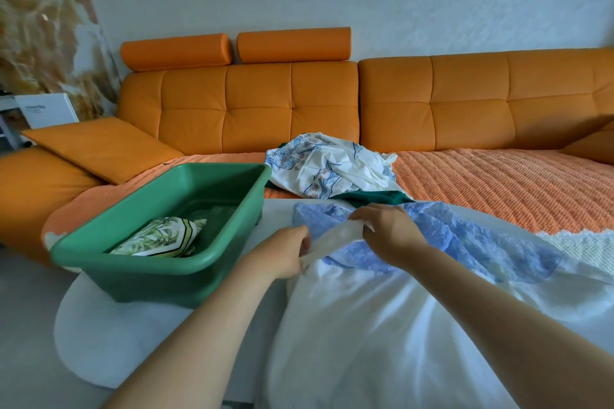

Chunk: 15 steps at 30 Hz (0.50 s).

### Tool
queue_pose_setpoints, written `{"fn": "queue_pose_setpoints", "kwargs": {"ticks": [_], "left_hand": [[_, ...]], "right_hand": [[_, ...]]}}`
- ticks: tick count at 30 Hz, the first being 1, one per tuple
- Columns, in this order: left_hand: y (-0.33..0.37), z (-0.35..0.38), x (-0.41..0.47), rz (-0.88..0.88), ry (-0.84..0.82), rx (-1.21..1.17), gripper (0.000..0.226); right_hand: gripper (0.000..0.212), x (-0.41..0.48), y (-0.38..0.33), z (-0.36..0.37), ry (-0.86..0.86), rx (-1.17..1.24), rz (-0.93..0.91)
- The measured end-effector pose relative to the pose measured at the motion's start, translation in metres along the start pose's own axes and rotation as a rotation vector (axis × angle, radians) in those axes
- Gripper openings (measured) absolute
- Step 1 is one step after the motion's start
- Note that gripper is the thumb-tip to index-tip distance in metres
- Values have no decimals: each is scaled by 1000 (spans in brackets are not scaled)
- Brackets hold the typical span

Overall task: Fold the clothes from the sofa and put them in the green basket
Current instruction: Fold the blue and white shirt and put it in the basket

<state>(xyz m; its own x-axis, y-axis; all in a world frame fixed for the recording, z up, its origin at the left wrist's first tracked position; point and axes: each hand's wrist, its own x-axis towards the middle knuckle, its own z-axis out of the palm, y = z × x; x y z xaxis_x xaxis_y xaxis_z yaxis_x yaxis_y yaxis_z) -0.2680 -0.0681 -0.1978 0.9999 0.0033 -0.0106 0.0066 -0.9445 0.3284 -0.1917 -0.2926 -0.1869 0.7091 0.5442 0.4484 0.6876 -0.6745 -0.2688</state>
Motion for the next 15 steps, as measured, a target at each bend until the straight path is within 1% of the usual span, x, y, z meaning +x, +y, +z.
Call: {"fn": "queue_pose_setpoints", "kwargs": {"ticks": [1,2,4,7,9,10,12,14,15], "left_hand": [[-2,-2,-2,2,39,-40,32],[-3,-3,-4,6,75,-78,32],[-5,-6,-9,21,89,-105,33],[-10,1,-17,20,-65,-49,33],[-16,9,-19,9,-157,-52,26],[-18,12,-19,-1,-173,-65,21],[-21,11,-18,-21,-164,-105,11],[-22,8,-15,-2,-150,-137,18],[-22,6,-14,13,-150,-148,22]], "right_hand": [[36,0,5,-4,18,-81,-43],[39,0,9,-6,-19,-185,-83],[45,-3,15,-7,-195,-353,-119],[50,-8,11,0,-476,-426,-82],[49,-4,1,2,-561,-416,-26],[48,0,-5,3,-552,-387,11],[48,9,-17,8,-443,-244,123],[50,22,-31,18,-312,-57,225],[50,31,-36,25,-267,11,246]]}}
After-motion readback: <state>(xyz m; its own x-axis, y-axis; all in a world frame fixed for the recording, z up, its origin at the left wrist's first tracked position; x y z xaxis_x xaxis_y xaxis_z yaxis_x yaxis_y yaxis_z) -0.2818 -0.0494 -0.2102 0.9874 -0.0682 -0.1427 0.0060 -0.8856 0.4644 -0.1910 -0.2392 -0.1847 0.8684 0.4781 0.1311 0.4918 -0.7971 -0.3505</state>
